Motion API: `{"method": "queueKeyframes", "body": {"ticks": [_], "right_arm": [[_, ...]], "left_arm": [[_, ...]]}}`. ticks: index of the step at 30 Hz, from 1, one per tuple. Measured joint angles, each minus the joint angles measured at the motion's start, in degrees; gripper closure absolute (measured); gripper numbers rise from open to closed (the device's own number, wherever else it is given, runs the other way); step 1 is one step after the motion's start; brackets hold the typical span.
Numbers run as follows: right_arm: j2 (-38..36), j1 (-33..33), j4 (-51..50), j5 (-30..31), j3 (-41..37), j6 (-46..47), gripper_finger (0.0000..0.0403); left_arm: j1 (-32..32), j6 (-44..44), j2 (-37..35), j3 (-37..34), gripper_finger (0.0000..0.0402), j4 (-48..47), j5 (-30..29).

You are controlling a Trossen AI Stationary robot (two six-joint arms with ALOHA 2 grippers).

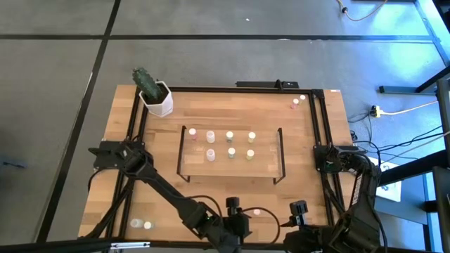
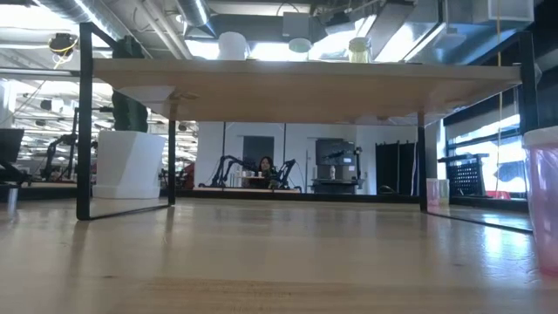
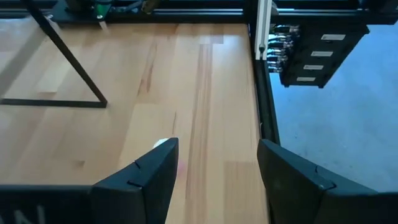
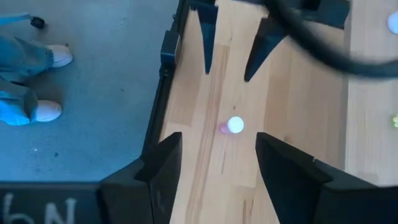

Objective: Pick and place medicine bottles onto shelf by color
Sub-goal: Put the bottom pink pill bottle on the shelf aligned with the other pink pill bottle

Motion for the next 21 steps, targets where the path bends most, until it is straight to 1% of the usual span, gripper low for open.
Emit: {"method": "queueKeyframes", "body": {"ticks": [10,21], "right_arm": [[0.0,0.0,1.0,-0.1,0.0,0.0,0.0196],[0.0,0.0,7.4,-0.2,0.0,0.1,0.0196]], "left_arm": [[0.0,-1.9,1.3,0.0,0.0189,0.5,-0.1],[-0.3,-1.5,1.3,0.0,0.0189,0.3,0.9]]}}
